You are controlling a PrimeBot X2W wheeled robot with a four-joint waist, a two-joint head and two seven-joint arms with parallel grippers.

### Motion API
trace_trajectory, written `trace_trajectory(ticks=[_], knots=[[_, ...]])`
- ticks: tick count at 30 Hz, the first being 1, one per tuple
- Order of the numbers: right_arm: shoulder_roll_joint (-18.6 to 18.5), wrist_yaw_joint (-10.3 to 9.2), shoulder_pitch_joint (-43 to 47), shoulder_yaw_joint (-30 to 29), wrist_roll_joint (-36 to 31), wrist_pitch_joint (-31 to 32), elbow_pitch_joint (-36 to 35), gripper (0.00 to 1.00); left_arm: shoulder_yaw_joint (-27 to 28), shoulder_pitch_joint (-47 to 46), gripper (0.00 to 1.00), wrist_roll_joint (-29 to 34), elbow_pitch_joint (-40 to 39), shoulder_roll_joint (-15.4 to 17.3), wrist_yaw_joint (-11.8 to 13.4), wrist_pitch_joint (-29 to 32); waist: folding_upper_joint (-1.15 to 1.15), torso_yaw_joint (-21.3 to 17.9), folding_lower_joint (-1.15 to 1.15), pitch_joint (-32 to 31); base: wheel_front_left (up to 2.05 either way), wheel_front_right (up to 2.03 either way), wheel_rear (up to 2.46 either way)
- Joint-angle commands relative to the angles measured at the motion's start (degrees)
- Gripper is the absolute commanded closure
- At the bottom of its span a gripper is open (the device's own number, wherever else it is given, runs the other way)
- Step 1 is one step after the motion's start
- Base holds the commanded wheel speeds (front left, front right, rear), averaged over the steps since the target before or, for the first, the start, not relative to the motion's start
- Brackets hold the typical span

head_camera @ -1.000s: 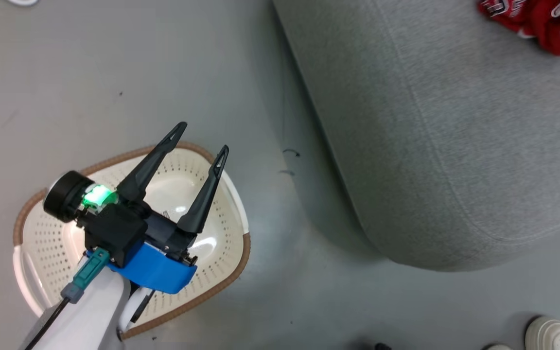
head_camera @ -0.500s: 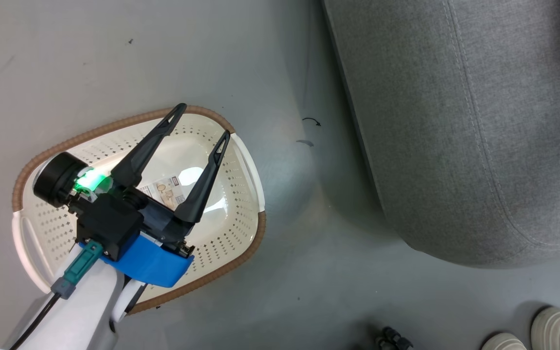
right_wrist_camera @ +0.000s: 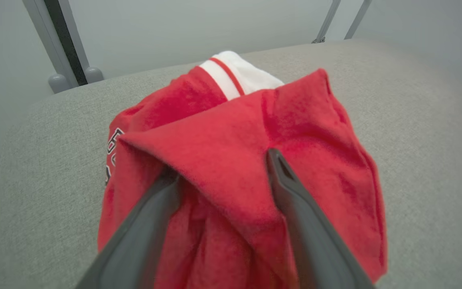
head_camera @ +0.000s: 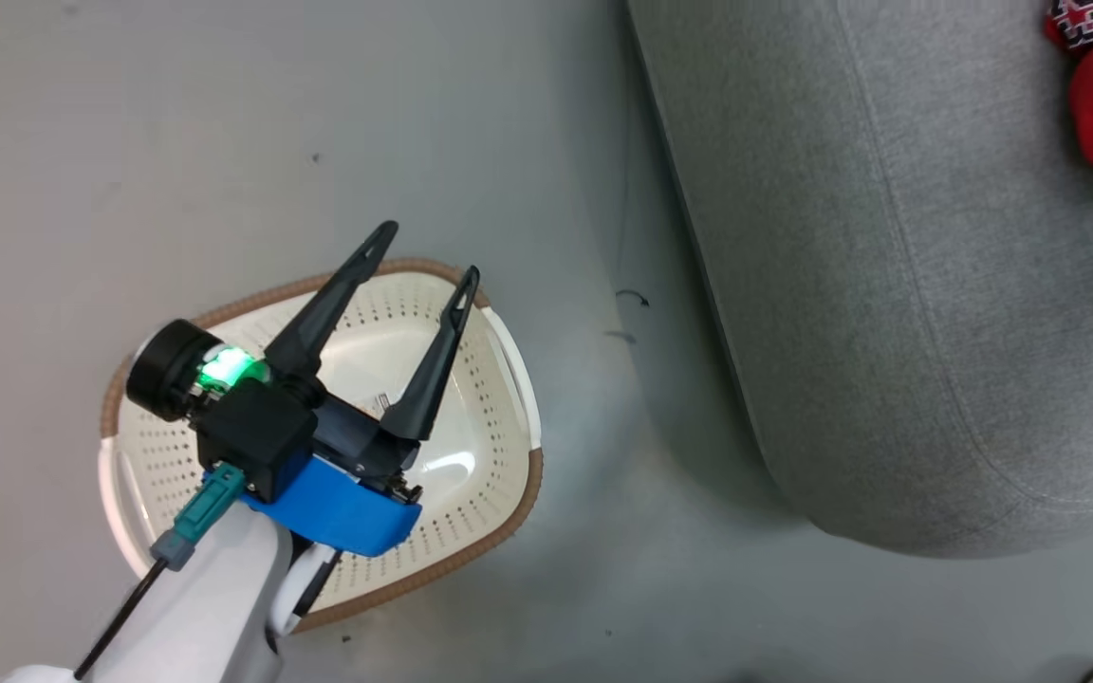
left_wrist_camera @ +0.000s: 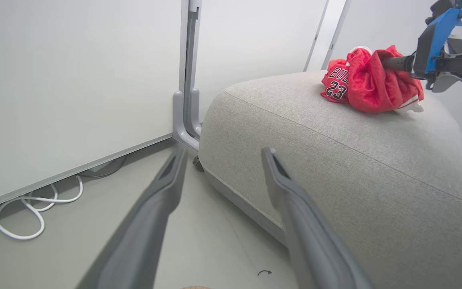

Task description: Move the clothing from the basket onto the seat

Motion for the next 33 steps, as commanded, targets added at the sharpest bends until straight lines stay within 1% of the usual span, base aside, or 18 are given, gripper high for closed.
trace_trajectory(ticks=[1, 4, 9, 14, 17, 19, 24, 29, 33], knots=[[-0.36, 0.01, 1.55, 0.69, -0.65, -0.54, 0.40, 0.00, 0.03, 0.45, 0.00, -0.43, 0.36, -0.59, -0.05, -0.27, 0.00, 0.69, 0.00, -2.84, 0.00, 0.00, 0.00], [-0.48, 0.01, 3.70, 2.31, -1.04, -1.28, 1.09, 0.00, 0.91, 1.55, 0.00, -0.96, 0.93, -2.25, -0.09, -0.30, 0.00, 1.09, 0.00, -5.98, 0.00, 0.00, 0.00], [0.70, 0.01, 7.99, 4.96, 0.15, -3.27, 1.70, 0.00, 3.29, 4.65, 0.00, -1.39, 1.74, -4.83, -0.19, -0.33, 0.00, 1.43, 0.00, -11.47, 0.00, 0.00, 0.00], [2.09, 0.01, 12.85, 8.80, 2.14, -5.69, 0.09, 0.00, 5.91, 8.45, 0.00, -1.49, 3.05, -7.12, -0.29, -0.33, 0.00, 2.12, 0.00, -16.76, 0.00, 0.00, 0.00], [3.34, 0.01, 15.98, 11.64, 4.14, -6.69, -2.20, 0.00, 7.31, 10.58, 0.00, -1.31, 4.00, -8.37, -0.35, -0.33, 0.00, 2.77, 0.00, -19.54, 0.00, 0.00, 0.00], [4.18, 0.01, 18.43, 13.76, 5.51, -7.09, -4.41, 0.00, 8.36, 11.97, 0.00, -1.14, 4.53, -9.14, -0.37, -0.33, 0.00, 3.21, 0.00, -21.17, 0.00, 0.00, 0.00], [6.87, 0.01, 25.20, 18.49, 9.50, -7.44, -12.64, 0.00, 11.59, 15.04, 0.00, -0.42, 5.58, -10.88, -0.40, -0.33, 0.00, 4.55, 0.00, -24.18, 0.00, 0.00, 0.00], [8.78, 0.01, 32.66, 22.09, 12.07, -5.39, -21.75, 0.00, 14.43, 17.07, 0.00, 0.13, 6.79, -12.28, -0.30, -0.34, 0.00, 6.77, 0.00, -26.47, 0.00, 0.00, 0.00], [10.12, 0.02, 38.53, 23.76, 12.94, -3.17, -29.12, 0.00, 16.48, 18.05, 0.00, 0.68, 7.86, -12.55, -0.31, -0.34, 0.00, 9.01, 0.00, -27.82, 0.00, 0.00, 0.00]])
